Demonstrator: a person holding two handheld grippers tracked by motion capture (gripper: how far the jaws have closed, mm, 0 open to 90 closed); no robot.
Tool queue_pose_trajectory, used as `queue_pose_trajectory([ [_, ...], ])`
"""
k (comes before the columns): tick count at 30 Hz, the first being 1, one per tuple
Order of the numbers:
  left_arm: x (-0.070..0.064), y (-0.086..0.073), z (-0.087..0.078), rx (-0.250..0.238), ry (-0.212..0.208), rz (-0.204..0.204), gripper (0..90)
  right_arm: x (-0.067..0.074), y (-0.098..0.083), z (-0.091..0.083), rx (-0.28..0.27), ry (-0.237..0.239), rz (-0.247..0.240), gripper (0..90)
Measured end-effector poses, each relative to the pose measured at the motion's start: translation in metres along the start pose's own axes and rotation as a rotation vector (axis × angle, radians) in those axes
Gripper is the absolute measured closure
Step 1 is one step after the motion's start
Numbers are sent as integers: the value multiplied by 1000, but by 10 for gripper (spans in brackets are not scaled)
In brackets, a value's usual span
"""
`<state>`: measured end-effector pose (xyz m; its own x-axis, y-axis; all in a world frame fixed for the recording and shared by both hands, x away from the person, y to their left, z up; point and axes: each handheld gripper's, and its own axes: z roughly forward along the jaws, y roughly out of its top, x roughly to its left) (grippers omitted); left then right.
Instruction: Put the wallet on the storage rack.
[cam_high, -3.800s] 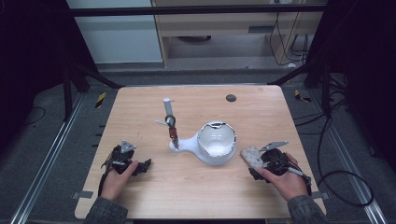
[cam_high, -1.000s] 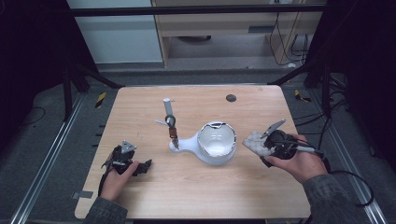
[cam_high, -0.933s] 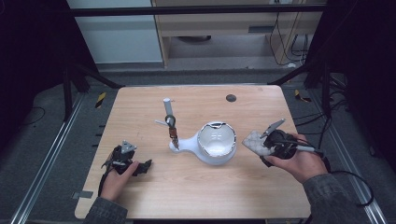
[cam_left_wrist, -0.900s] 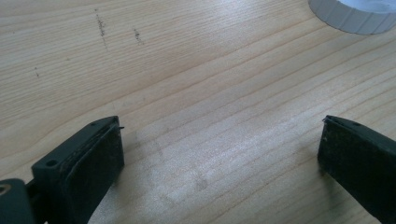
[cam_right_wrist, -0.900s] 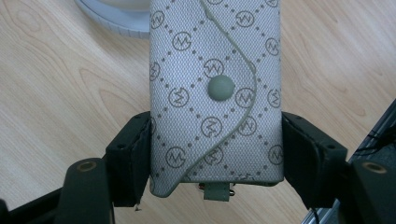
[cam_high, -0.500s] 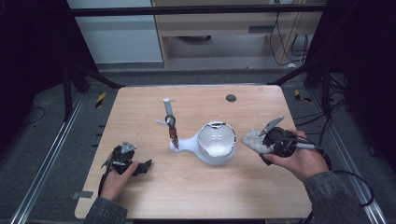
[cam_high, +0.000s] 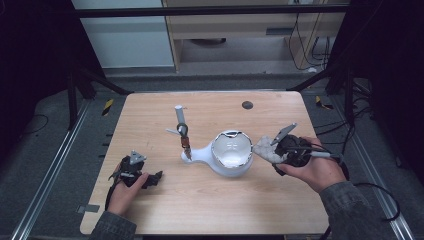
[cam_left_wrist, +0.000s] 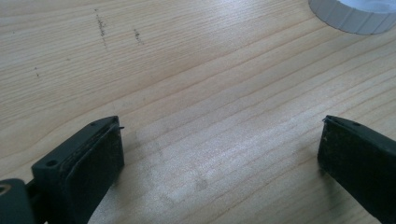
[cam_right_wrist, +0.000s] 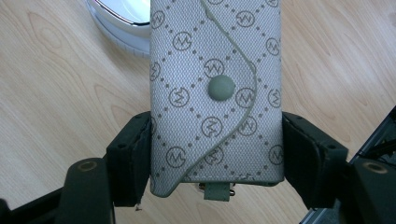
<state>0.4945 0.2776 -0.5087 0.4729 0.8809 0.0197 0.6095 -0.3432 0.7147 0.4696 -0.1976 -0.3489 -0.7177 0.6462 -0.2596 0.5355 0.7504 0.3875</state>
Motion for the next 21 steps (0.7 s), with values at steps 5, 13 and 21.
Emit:
queue_pose_trajectory([
  [5,0,0,0,0,0,0,0,2,5,-1,-3,-2,-10,312],
  [13,0,0,0,2,1,2,0,8,12,-1,-7,-3,-35,312],
  [21,0,0,0,1,0,1,0,12,17,1,-7,-1,-51,312],
])
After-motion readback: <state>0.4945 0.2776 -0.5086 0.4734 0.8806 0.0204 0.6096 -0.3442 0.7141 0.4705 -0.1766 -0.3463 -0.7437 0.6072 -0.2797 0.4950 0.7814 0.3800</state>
